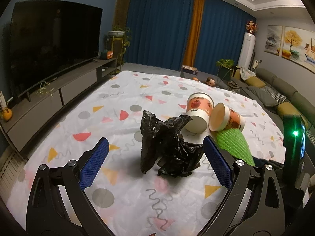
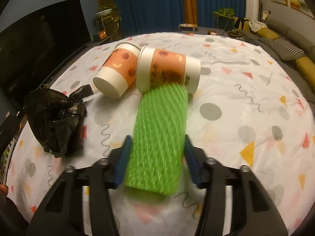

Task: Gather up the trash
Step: 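Grasp the green foam net with the right tool while the left tool grasps a black bag, then carry the green net and black bag over the grey bin with both tools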

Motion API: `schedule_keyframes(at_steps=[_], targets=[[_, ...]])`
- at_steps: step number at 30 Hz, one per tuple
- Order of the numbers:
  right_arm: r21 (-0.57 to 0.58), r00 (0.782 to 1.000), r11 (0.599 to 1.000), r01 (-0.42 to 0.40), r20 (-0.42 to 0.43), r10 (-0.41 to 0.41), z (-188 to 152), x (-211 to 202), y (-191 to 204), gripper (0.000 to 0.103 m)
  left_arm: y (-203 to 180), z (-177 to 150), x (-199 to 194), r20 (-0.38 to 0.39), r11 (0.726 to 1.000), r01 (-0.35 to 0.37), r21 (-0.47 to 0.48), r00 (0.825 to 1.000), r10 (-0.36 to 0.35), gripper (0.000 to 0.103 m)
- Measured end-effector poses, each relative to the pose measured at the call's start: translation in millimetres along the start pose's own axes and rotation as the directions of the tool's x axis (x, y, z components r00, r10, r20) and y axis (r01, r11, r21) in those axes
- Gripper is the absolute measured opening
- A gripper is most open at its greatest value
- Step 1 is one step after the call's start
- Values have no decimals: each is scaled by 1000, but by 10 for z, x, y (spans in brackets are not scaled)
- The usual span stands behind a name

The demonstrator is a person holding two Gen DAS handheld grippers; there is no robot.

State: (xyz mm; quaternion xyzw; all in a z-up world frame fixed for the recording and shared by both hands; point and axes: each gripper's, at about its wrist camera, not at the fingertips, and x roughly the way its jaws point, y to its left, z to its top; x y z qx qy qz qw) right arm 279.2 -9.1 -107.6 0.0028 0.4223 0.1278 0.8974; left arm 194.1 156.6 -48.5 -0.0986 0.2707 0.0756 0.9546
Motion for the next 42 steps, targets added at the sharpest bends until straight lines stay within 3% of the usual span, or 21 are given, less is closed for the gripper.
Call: schedule_keyframes(at_steps=[1, 3, 6, 13, 16, 19, 21, 24, 29, 37, 42], targets=[[0, 1000, 1000, -14, -5, 14, -3, 10, -1, 38, 0, 10, 23, -7, 1000, 8, -2, 1000, -8, 95], [-3, 999, 999, -42, -5, 42, -19, 4, 3, 21, -10, 34, 95, -27, 1000, 18, -10, 999, -19, 95], [-6, 998, 998, -59, 10, 59, -49, -57, 7, 15, -11, 54, 231, -58, 999, 24, -23, 998, -25, 95], [-7, 995, 997, -76, 69, 77, -225, -372, -90, 14, 2, 46, 498, -124, 998, 39, -45, 991, -45, 94], [7, 991, 996, -89, 96, 88, -298, -549, -186, 14, 4, 38, 605, -156, 997, 58, -59, 986, -67, 89], [3, 989, 996, -90, 117, 89, -360, -691, -243, 14, -37, 19, 708, -194, 995, 85, -50, 977, -93, 74], [10, 987, 995, -95, 128, 93, -420, -782, -291, 14, -78, -17, 789, -234, 994, 103, -38, 966, -109, 52], [22, 986, 995, -102, 136, 98, -503, -887, -354, 14, -89, -86, 890, -284, 990, 134, -47, 948, -142, 29], [29, 984, 995, -97, 152, 92, -571, -1002, -423, 14, -109, -115, 807, -265, 989, 146, -39, 952, -151, 18], [35, 974, 995, -97, 207, 87, -618, -1238, -536, 14, -209, -150, 216, -153, 988, 155, -17, 976, -155, 18], [44, 967, 994, -100, 239, 87, -642, -1392, -599, 14, -508, -158, -253, -63, 987, 152, 50, 987, -149, 18]])
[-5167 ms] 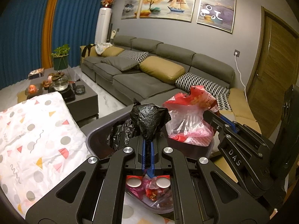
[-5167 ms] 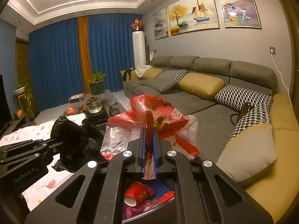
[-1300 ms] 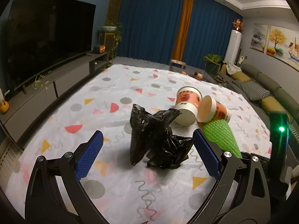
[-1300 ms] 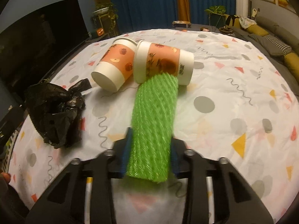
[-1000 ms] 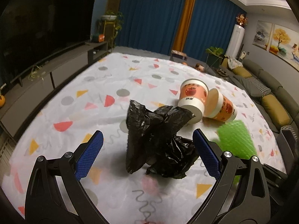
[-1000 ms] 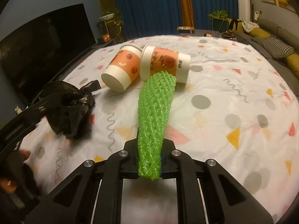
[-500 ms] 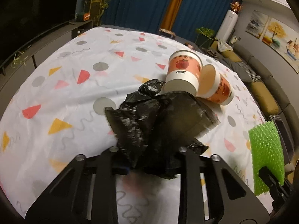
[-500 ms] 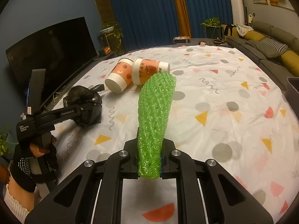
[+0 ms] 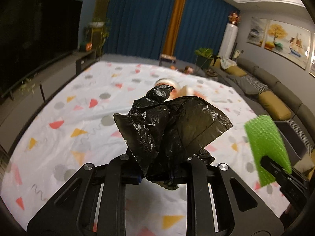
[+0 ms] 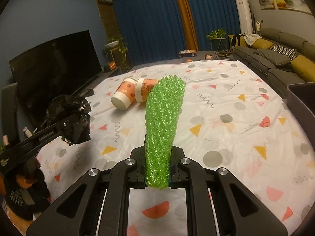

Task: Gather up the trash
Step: 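Carry the green net and black bag over the grey bin with both tools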

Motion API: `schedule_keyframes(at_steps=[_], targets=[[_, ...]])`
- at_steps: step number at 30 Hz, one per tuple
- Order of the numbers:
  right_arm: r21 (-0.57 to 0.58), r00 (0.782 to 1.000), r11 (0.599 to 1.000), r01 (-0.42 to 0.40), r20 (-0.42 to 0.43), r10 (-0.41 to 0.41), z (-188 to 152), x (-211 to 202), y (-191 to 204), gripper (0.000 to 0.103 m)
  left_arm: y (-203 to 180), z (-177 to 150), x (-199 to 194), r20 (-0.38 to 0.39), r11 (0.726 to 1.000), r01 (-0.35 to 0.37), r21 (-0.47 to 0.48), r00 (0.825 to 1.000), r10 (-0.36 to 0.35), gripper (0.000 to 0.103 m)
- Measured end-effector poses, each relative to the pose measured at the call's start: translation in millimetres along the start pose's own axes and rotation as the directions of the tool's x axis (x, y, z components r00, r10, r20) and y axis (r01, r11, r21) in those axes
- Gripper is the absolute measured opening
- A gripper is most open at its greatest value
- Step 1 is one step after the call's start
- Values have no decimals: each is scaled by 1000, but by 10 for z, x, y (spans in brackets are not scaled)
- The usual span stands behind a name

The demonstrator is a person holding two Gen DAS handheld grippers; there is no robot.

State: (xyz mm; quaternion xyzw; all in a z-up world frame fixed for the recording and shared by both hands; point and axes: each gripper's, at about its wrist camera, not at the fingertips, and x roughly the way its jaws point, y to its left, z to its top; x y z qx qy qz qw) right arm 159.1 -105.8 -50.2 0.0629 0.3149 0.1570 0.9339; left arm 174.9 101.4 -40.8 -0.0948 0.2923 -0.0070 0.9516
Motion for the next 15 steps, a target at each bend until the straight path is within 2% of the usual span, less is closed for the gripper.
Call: schedule_keyframes(at_steps=[4, 15], targets=[[13, 999, 1000, 2, 34, -3, -1, -188, -93, 14, -321, -11, -186, 37, 999, 8, 49, 999, -10, 18], [64, 993, 996, 55, 102, -61, -34, -683, -536, 14, -1082, -127, -359, 42, 986, 107, 128, 993, -113, 18]])
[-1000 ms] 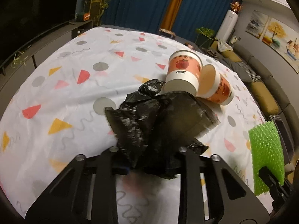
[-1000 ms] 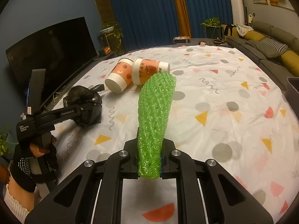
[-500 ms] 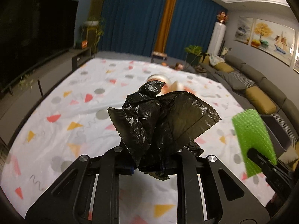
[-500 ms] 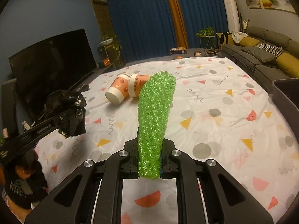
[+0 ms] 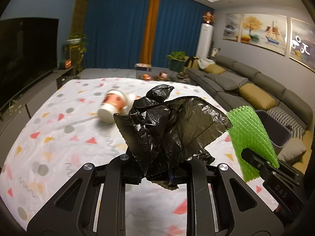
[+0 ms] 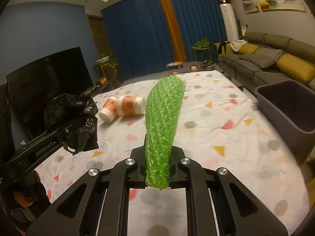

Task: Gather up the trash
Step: 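Carry the green net and black bag over the grey bin with both tools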

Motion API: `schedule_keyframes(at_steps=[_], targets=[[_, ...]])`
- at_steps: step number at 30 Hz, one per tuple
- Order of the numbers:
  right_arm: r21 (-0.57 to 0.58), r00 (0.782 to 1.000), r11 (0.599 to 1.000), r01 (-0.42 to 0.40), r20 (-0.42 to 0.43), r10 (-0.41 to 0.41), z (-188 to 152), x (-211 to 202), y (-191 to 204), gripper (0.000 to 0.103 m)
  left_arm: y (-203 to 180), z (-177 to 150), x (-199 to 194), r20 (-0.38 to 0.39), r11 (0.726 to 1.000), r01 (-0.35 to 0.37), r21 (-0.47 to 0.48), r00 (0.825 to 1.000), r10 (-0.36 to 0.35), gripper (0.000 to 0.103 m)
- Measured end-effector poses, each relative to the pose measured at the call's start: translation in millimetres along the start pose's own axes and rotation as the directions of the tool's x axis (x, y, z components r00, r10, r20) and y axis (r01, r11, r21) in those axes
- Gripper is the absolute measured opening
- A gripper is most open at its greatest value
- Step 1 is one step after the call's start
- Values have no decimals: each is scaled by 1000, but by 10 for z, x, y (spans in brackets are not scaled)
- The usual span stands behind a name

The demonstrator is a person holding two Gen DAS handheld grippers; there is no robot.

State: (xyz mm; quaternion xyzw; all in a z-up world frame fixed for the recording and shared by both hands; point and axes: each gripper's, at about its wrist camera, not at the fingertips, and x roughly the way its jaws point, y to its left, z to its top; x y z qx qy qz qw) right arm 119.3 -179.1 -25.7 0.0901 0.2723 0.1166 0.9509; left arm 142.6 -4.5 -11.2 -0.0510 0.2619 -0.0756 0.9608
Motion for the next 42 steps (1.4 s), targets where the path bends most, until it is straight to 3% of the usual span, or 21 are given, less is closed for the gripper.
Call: schedule_keyframes(at_steps=[21, 36, 42], targets=[[80, 987, 988, 133, 85, -140, 95, -513, -886, 14, -1254, -29, 241, -24, 978, 150, 146, 989, -148, 18], [116, 965, 969, 219, 120, -232, 225, -611, -1319, 14, -1841, 26, 524, -54, 950, 219, 220, 976, -213, 18], [130, 947, 953, 274, 134, -291, 317, -644, -1539, 14, -2097, 78, 705, -73, 934, 258, 246, 966, -248, 18]])
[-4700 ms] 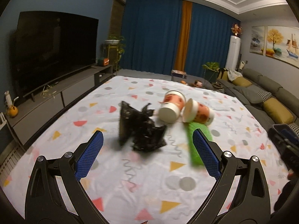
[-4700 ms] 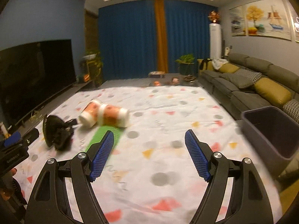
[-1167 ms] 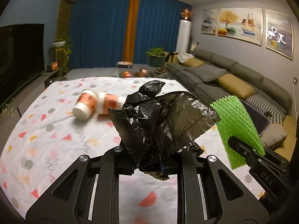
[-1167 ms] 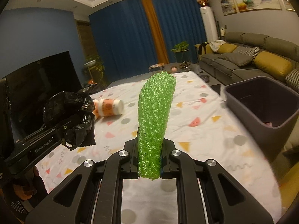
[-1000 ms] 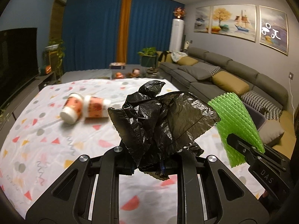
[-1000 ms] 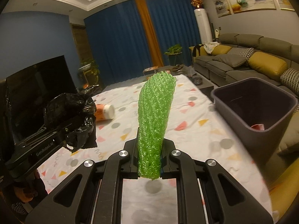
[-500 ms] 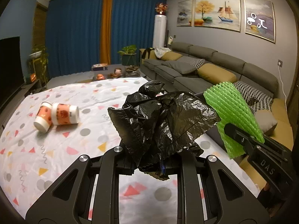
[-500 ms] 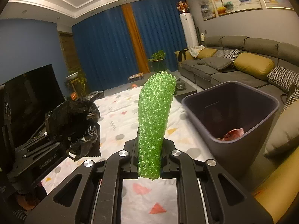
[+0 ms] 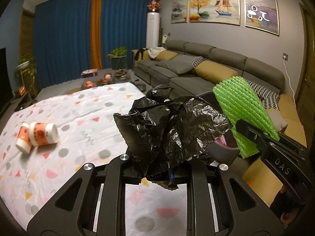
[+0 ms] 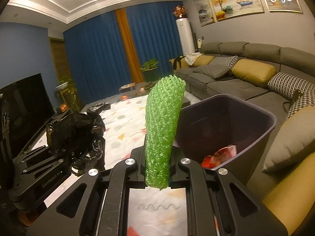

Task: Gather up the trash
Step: 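Carry the green net and black bag over the grey bin with both tools, then open both tools to drop the net and bag into the bin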

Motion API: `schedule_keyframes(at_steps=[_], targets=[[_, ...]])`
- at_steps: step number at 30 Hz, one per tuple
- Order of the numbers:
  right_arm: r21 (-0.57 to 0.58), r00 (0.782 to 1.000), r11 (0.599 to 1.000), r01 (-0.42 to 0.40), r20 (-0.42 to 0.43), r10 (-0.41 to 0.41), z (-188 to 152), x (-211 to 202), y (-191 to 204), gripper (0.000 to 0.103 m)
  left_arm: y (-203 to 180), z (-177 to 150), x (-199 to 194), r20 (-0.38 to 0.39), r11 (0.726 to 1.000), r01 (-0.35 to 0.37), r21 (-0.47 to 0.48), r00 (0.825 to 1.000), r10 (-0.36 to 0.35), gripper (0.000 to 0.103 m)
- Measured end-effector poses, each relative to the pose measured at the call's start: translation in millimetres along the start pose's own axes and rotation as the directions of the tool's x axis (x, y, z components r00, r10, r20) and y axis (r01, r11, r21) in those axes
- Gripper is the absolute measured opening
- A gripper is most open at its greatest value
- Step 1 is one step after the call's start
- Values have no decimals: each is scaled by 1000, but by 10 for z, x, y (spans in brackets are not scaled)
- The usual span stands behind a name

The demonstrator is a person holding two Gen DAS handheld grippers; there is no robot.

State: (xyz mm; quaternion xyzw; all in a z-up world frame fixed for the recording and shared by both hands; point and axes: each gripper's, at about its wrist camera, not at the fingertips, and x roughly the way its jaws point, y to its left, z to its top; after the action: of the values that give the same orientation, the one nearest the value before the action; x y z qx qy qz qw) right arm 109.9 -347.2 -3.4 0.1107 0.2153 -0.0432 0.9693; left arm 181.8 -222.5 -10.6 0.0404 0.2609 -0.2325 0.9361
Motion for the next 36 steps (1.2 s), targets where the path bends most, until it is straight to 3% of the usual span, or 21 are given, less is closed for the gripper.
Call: schedule_keyframes(at_steps=[14, 24, 36], targets=[[33, 985, 986, 163, 49, -164, 289, 213, -548, 15, -532, 410, 605, 5, 988, 155, 22, 988, -155, 18], [26, 975, 976, 217, 46, -218, 336, 461, -677, 17, -728, 460, 1007, -27, 978, 208, 30, 978, -207, 19], [26, 966, 967, 254, 38, -255, 361, 597, -733, 20, -756, 528, 1225, -50, 967, 255, 27, 966, -253, 19]])
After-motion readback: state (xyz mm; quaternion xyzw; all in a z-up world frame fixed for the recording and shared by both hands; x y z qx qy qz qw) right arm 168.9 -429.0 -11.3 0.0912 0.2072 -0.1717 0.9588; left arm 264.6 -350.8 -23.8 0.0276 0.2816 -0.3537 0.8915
